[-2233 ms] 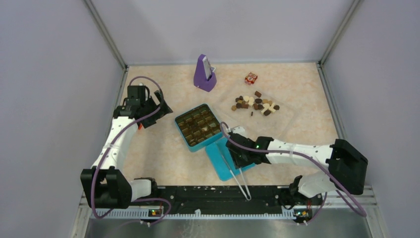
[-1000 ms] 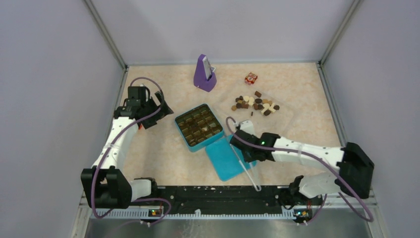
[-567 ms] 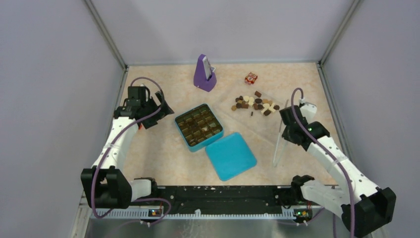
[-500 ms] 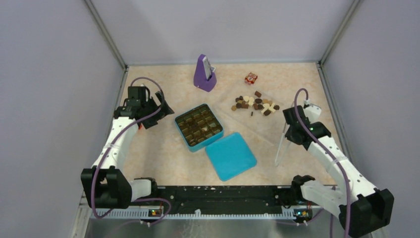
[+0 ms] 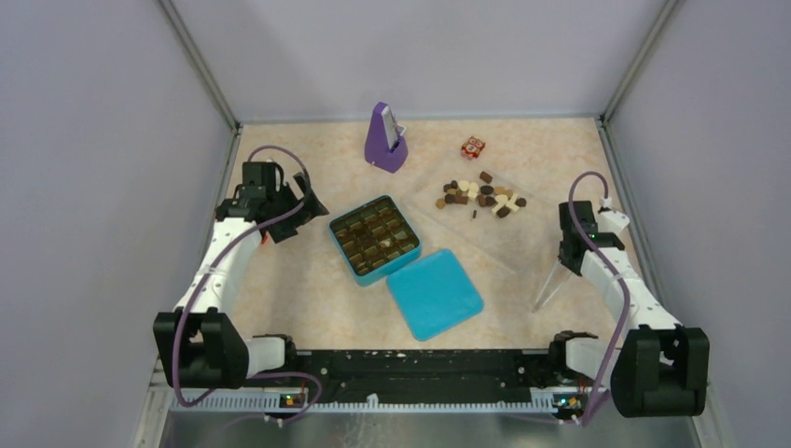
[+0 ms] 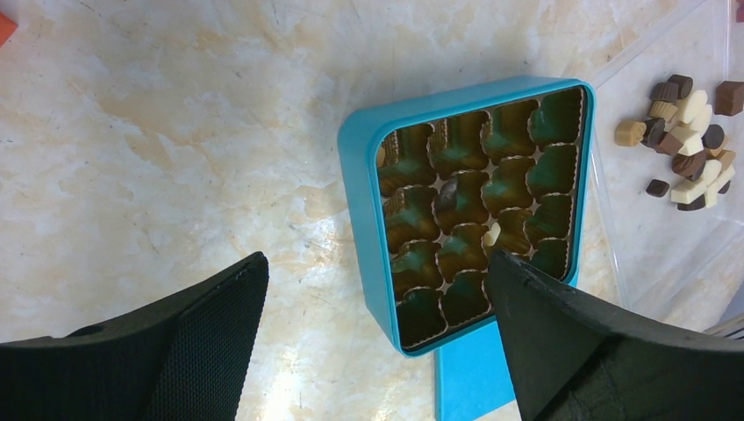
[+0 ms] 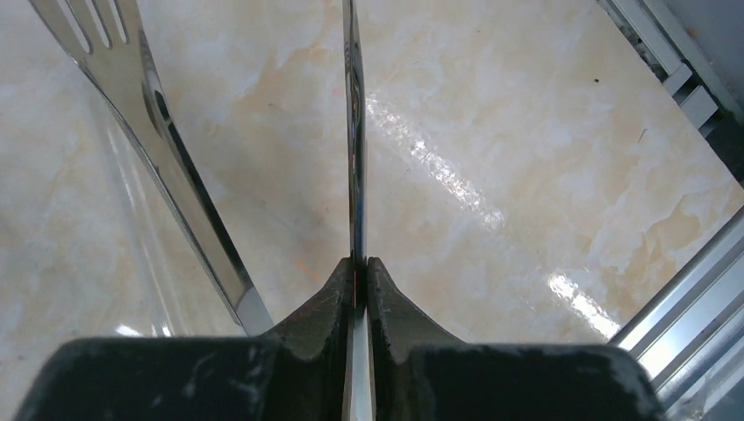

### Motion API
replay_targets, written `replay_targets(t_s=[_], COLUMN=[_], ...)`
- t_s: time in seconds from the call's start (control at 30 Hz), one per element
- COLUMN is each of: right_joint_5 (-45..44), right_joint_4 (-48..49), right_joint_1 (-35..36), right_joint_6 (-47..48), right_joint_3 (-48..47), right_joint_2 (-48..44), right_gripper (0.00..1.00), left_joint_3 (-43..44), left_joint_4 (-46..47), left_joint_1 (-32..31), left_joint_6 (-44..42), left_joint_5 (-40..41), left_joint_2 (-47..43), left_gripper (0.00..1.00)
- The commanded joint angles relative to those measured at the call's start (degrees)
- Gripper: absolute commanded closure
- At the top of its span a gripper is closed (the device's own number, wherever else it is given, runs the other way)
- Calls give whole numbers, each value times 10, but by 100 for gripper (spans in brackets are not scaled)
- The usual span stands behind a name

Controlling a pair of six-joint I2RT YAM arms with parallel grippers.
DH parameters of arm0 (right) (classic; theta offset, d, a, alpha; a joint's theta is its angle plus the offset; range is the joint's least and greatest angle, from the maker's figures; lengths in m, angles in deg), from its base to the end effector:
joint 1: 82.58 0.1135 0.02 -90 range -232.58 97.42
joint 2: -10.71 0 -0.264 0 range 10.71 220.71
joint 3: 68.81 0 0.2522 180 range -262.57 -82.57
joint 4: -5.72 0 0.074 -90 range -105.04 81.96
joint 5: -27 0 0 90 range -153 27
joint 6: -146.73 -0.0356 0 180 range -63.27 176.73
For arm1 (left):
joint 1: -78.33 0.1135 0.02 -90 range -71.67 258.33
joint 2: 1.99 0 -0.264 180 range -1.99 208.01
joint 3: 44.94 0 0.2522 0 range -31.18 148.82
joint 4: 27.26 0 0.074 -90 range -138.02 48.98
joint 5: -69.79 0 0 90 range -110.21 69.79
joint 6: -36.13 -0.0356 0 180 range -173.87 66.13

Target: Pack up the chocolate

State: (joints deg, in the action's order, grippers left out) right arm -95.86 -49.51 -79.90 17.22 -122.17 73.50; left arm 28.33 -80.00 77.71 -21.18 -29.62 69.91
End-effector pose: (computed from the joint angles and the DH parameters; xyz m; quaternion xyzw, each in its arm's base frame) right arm 0.1932 -0.0103 0.2131 0.3545 0.8683 -0.1817 0.2956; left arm 0.2582 -0.0086 0.2852 -0.2337 0.9114 -0.1686 0.2936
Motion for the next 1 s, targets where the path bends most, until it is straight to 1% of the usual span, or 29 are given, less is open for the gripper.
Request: replay_targets(t_s=[0.0, 0.1, 0.13, 0.2, 0.4, 0.5, 0.63, 0.7, 0.8, 0.97], right_joint_5=[25, 34, 31, 31, 91, 116, 126, 132, 129, 91], right_joint_4=[105, 113, 108, 97, 72, 48, 47, 61, 82, 107], right_joint_1=[-54, -61, -61, -61, -61, -61, -61, -60, -59, -41], right_joint_6=[18, 18, 16, 9, -25, -54, -81, -80, -72, -69], right_joint_3=[24, 23, 18, 15, 46, 67, 97, 107, 111, 107], right_joint_2=[19, 32, 29, 12, -81, -106, -112, -103, -77, -32], right_gripper=[89, 68, 60, 46, 24, 17, 15, 17, 25, 38], left_joint_3=[21, 26, 27, 27, 17, 9, 3, 0, -1, 0], left_joint_4=[18, 16, 15, 15, 17, 21, 25, 27, 28, 29], left_joint_1=[2, 2, 2, 2, 2, 2, 3, 2, 2, 3], left_joint_6=[-10, -10, -11, -11, -10, -10, -10, -10, -10, -9], left_joint_5=[-2, -3, -2, -1, -2, -4, -8, -12, -11, -9], left_joint_2=[6, 7, 7, 4, -4, -5, -2, 1, 4, 7], left_gripper=[1, 1, 1, 1, 1, 1, 1, 1, 1, 1])
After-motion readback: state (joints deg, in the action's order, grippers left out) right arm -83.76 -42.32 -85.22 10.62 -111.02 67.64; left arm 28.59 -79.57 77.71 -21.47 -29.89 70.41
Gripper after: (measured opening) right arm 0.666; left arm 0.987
